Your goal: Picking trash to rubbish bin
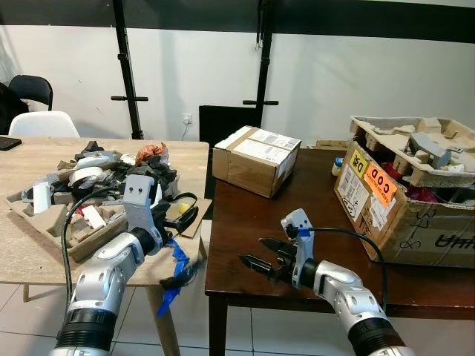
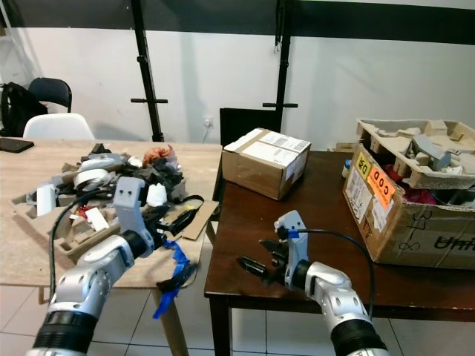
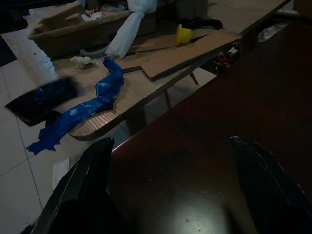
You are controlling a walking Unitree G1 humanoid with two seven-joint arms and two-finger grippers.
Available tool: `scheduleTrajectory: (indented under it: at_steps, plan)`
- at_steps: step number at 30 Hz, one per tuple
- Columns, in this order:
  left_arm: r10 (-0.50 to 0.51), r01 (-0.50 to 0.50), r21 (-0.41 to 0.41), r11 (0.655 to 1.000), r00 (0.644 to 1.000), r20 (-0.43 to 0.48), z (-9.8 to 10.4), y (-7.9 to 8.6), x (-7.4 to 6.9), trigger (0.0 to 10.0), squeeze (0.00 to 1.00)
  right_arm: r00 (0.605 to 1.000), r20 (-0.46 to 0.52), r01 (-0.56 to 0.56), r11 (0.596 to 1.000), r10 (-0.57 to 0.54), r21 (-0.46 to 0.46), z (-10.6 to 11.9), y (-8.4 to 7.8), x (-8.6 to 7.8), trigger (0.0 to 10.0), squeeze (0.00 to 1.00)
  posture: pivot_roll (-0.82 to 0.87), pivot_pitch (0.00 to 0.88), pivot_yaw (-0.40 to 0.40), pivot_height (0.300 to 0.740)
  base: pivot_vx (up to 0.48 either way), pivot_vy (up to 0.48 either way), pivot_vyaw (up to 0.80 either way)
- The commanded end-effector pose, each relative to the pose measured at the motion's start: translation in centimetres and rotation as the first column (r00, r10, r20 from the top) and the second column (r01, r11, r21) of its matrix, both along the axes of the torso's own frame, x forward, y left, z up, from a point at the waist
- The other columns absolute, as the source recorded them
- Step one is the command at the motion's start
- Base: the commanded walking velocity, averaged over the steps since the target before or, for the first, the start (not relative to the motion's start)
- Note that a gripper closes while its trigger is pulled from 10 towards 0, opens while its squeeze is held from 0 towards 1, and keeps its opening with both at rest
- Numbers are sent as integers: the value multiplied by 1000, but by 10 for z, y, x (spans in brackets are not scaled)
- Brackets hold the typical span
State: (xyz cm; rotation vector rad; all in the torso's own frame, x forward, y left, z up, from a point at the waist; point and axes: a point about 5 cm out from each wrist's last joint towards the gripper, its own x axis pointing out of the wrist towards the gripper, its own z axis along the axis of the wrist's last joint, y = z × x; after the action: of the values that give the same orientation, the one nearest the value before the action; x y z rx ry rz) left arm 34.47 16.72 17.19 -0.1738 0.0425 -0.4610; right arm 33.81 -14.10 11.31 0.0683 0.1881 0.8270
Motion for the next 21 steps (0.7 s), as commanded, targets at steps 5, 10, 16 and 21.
scheduleTrajectory:
  at_steps: [5, 10, 16, 21]
  plan:
    - [22, -23, 45, 999, 999, 23, 2, 5, 2, 10000, 1000, 1000, 3, -10, 1000, 10, -5, -2, 1, -2, 10000, 0, 68, 0, -8, 740, 0, 0, 0]
    - [46, -33, 222, 974, 998, -52, -4, 7, 5, 10000, 0, 1000, 4, -9, 1000, 9, -10, -2, -1, -2, 10000, 0, 66, 0, -9, 740, 0, 0, 0]
    - [104, -18, 321, 947, 961, -254, -21, 11, 5, 10000, 0, 1000, 3, -18, 1000, 18, -19, -2, 0, -3, 10000, 0, 63, 0, -10, 740, 0, 0, 0]
    - [120, 16, 343, 939, 921, -372, -35, 9, -1, 10000, 0, 1000, 2, -23, 999, 23, -25, -3, -1, -3, 10000, 0, 62, 0, -13, 740, 0, 0, 0]
